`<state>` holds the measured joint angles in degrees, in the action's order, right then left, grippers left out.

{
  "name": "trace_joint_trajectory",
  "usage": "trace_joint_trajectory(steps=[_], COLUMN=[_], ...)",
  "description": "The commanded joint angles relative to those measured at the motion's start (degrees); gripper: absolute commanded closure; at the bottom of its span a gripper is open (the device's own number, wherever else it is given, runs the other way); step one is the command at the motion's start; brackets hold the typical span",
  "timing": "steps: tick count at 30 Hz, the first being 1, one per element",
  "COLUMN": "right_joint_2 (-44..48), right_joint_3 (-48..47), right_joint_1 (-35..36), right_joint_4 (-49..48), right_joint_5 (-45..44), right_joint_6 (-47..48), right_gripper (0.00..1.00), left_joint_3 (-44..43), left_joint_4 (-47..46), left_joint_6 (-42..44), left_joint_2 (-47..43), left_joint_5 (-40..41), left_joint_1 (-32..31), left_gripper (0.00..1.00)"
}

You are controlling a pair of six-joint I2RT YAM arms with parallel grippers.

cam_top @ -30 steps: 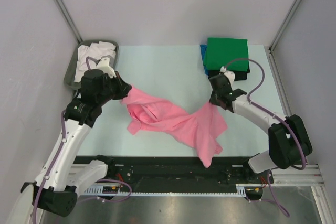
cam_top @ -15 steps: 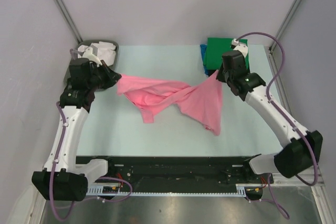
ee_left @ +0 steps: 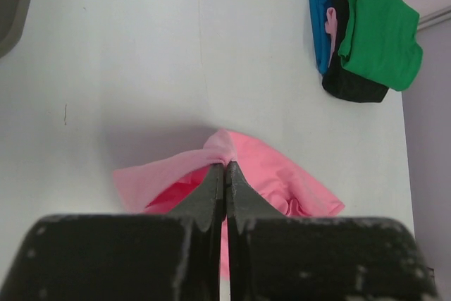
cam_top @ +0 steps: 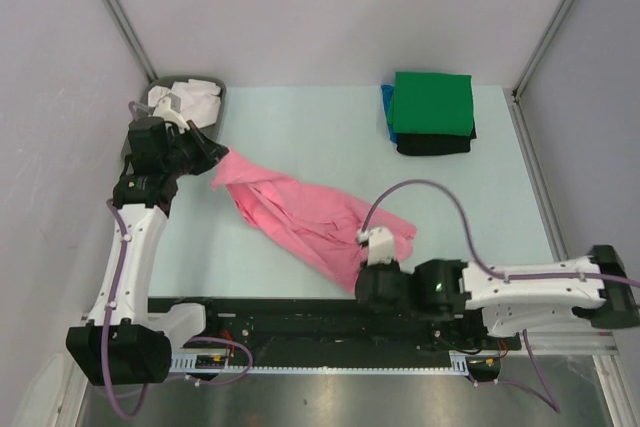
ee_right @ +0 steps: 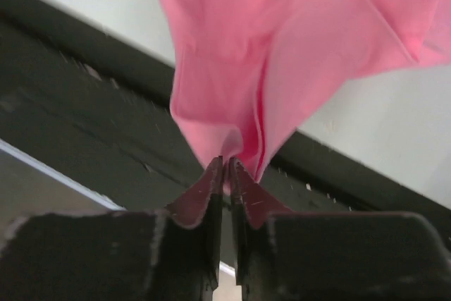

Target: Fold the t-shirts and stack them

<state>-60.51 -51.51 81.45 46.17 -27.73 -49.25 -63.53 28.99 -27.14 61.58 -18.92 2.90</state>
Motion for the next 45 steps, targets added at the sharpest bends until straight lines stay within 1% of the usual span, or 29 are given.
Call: trace_joint_trajectory(steps=[1,2,3,4,5,7,8,9,11,12,13,14,15,16,18,19,23,25,26,31,33,37,40,41,45], right_joint_2=[-5.3,-6.4,-8.3,-9.0,-9.5,-10.4,-10.5,-10.7,-10.7,-10.6,-10.8,-11.2,-11.6,-12.8,-14.5,-15.6,-20.9,-22.5,-23.8,-26.1,-26.6,-27.9,-29.5,-29.9,-32.3], right_joint_3=[0.4,-0.2,-0.9,-1.9,-4.0,-6.1,-7.4,-7.6,-7.6,-7.6,-7.6,-7.6,-7.6,-7.6,-7.6,-7.6,-7.6,-8.0,-8.2,-9.2,-9.5,-9.8,-9.8,-9.8,-9.8], right_joint_1=[13.3,14.1,14.4,14.6,14.5,12.4,10.9,6.0,0.6,-3.8,-6.4,-8.7,-10.9,-16.0,-20.3,-23.7,-29.7,-31.1,-31.7,-29.7,-27.8,-25.8,-25.2,-25.0,-24.5], right_joint_4=[4.5,4.5,5.1,7.3,8.6,10.0,9.9,7.6,4.4,1.1,-0.6,-2.4,-6.1,-7.9,-12.9,-14.6,-22.3,-25.7,-26.5,-27.9,-27.6,-26.3,-24.6,-23.8,-23.3], right_joint_5=[-8.0,-8.7,-10.7,-12.6,-17.1,-20.9,-22.8,-22.6,-22.0,-21.9,-22.0,-21.2,-20.2,-18.9,-15.3,-13.9,-6.1,-3.6,-1.2,1.2,1.1,1.7,2.5,2.5,2.7], right_joint_6=[-19.0,-19.9,-20.4,-21.0,-21.3,-19.7,-16.2,-13.4,-5.2,-2.4,0.0,2.2,6.7,8.5,13.3,15.0,19.9,22.0,22.4,23.7,24.1,23.9,23.4,23.2,22.6], right_gripper=[0.63,0.49,0.24,0.1,0.01,0.0,0.0,0.0,0.0,0.0,0.0,0.0,0.0,0.0,0.0,0.0,0.07,0.11,0.15,0.2,0.22,0.23,0.3,0.34,0.38], left_joint_3=[0.4,0.5,0.5,0.5,0.6,0.7,0.7,0.8,0.5,0.5,0.3,0.3,0.4,0.4,0.7,1.1,1.6,1.6,1.6,2.2,2.4,3.3,3.8,4.0,4.4], left_joint_4=[-2.8,-2.8,-2.7,-2.7,-2.6,-2.9,-2.8,-2.9,-2.8,-2.9,-2.8,-2.8,-2.7,-2.6,-2.8,-3.0,-3.2,-3.1,-3.2,-3.9,-4.4,-4.7,-5.1,-5.1,-5.3], left_joint_6=[-0.7,-0.4,-0.3,-0.2,-0.1,-0.3,-0.4,-0.5,-0.3,-0.3,0.0,0.1,0.2,0.2,0.3,0.2,0.7,0.9,0.9,0.9,0.7,0.4,0.2,0.2,0.2], left_joint_2=[-2.7,-3.0,-3.1,-3.4,-3.4,-3.4,-3.4,-3.3,-3.2,-3.1,-3.1,-3.0,-2.9,-2.7,-2.6,-2.7,-2.4,-1.7,-1.6,-1.0,-0.9,-0.6,-0.7,-0.6,-0.8], left_joint_5=[-2.9,-2.9,-2.8,-3.0,-3.1,-3.5,-3.6,-3.7,-3.8,-3.8,-3.8,-3.6,-3.7,-3.8,-3.8,-3.8,-3.3,-3.3,-3.4,-3.5,-3.9,-3.8,-4.2,-4.2,-4.2], left_joint_1=[0.5,0.5,0.5,0.5,0.5,0.6,0.5,0.5,0.5,0.5,0.5,0.6,0.6,0.4,0.6,0.7,0.6,0.5,0.5,0.6,0.5,0.6,0.6,0.5,0.5], left_gripper=[1.0,1.0,1.0,1.0,1.0,1.0,1.0,1.0,1.0,1.0,1.0,1.0,1.0,1.0,1.0,1.0,1.0,1.0,1.0,1.0,1.0,1.0,1.0,1.0,1.0])
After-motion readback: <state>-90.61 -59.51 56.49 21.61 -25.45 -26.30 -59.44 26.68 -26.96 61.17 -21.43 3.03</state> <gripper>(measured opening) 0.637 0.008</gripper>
